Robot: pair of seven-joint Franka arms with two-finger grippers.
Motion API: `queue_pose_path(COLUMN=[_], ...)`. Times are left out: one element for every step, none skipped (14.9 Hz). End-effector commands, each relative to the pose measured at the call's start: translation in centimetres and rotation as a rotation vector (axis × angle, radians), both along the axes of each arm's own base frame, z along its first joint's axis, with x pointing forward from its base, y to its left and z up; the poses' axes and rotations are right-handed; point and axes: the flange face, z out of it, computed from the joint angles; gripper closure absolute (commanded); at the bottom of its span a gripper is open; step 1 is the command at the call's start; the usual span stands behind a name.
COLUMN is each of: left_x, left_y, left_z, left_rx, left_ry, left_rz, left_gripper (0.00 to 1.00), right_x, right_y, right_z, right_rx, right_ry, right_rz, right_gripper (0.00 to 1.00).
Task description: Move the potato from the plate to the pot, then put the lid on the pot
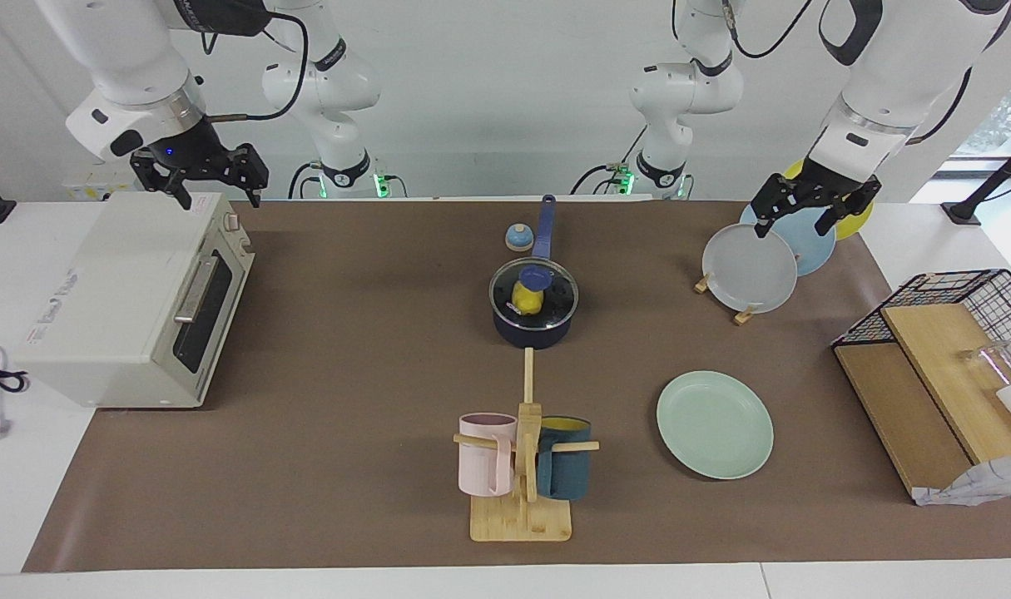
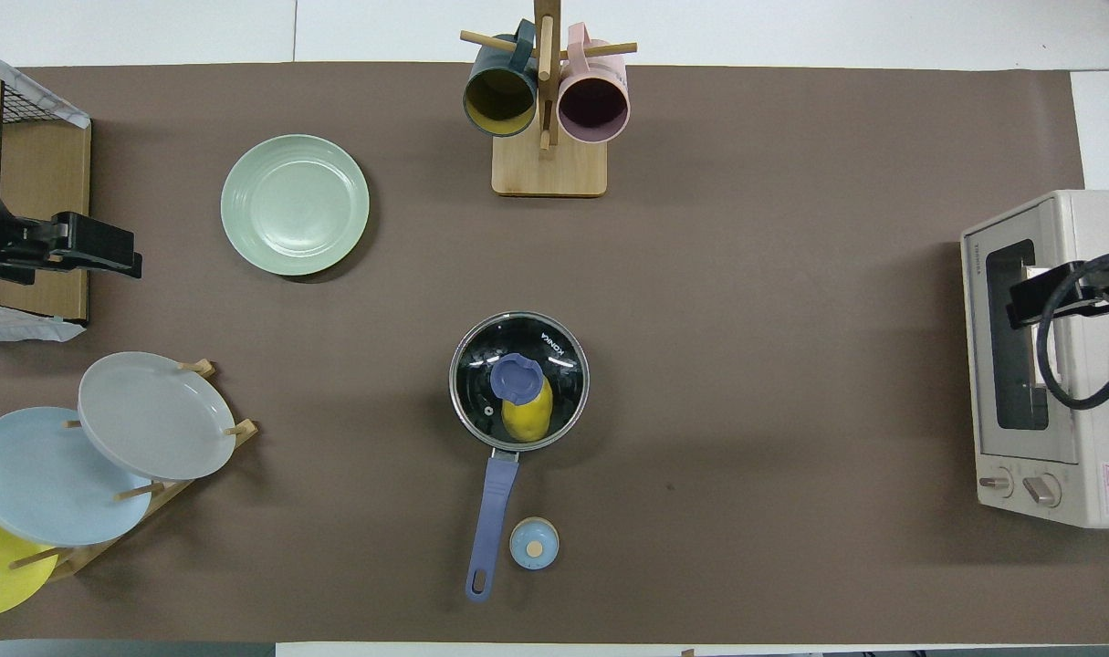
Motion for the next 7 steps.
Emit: queue_pose_path(left_x=[-0.62,-0.62,-0.61,-0.6,-0.6,-0.6,-0.6], left_y=[0.32,0.32,0.4,0.49,0.49,0.49,0.49], left_z=[0.13,0.13,0.13,0.13,0.13,0.13,0.13], left_rx=[0.018,0.018,0.018,0.018,0.018,0.018,0.018], left_ry=[0.007,0.007,0.007,0.007,0.007,0.007,0.007], left_rz=[-0.001,-0.001,0.0,0.002,0.002,0.002,0.002], left_gripper=[0.0,0.0,0.0,0.0,0.0,0.0,0.0], right_x=[-0.62,-0.61,-0.66,-0.7,-0.7,-0.65,-0.64], right_y=[-0.7,-0.34,-0.3,-0.32,-0.3,-0.4,-0.46], right_z=[0.04,0.04,0.01,-0.02,-0.16,-0.12,-0.11], right_rx=[0.001,-0.002,0.001,0.006,0.008,0.006,0.008], right_ry=[0.0,0.0,0.005,0.008,0.011,0.006,0.005], right_rz=[0.018,0.026,0.03,0.029,0.03,0.028,0.028], right_gripper=[0.0,0.0,0.0,0.0,0.0,0.0,0.0])
